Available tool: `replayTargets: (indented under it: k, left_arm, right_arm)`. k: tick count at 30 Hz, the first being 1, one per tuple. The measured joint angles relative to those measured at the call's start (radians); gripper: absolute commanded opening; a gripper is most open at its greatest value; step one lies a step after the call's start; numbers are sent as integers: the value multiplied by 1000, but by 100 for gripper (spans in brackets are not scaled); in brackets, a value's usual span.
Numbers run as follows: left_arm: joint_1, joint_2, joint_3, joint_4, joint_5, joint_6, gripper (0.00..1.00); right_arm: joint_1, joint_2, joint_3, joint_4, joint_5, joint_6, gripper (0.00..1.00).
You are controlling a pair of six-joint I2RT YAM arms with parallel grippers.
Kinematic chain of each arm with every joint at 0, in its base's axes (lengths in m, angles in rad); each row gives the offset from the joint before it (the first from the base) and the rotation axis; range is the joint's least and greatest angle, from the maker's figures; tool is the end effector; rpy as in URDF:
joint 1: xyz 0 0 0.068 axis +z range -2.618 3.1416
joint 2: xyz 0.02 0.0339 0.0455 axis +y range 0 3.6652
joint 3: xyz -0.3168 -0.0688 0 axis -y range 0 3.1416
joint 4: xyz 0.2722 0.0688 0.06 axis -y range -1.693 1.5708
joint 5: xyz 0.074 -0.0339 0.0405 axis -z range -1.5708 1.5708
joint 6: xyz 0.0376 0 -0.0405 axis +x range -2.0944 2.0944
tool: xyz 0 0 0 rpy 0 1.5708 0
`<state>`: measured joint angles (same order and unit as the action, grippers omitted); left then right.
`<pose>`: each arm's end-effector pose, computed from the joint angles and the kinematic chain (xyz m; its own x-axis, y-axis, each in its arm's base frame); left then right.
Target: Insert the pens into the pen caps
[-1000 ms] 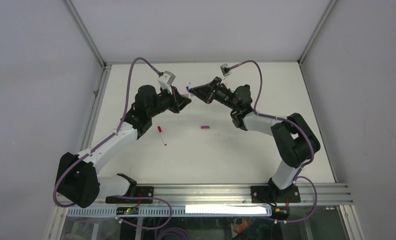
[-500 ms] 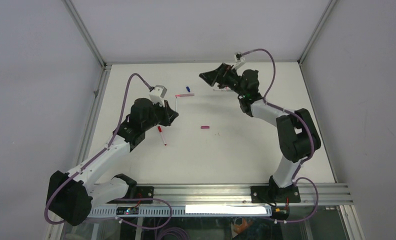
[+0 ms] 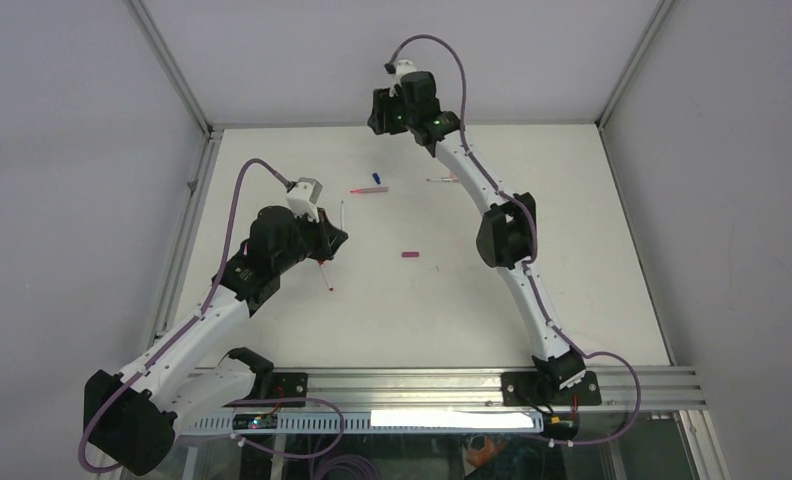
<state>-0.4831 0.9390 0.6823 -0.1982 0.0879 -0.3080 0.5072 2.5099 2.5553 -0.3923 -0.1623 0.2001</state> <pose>0.1858 -0.1012 0.3091 -0.5322 -0.0618 -0.8443 0.3896 0.8676 -0.3091 0.5647 0.3207 0.3351 -0.4129 -0.0051 -0.9107 -0.5409 0.8059 0.2408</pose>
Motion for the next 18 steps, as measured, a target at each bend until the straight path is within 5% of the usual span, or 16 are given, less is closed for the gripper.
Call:
replayTargets:
  k: [7, 18]
  left_arm:
    - [0, 2, 0, -13, 3, -14, 0]
    - [0, 5, 0, -13, 18, -26, 0]
  right_arm:
    - [37, 167, 64, -195, 73, -126, 64]
    - [45, 218, 66, -212, 80, -207, 59]
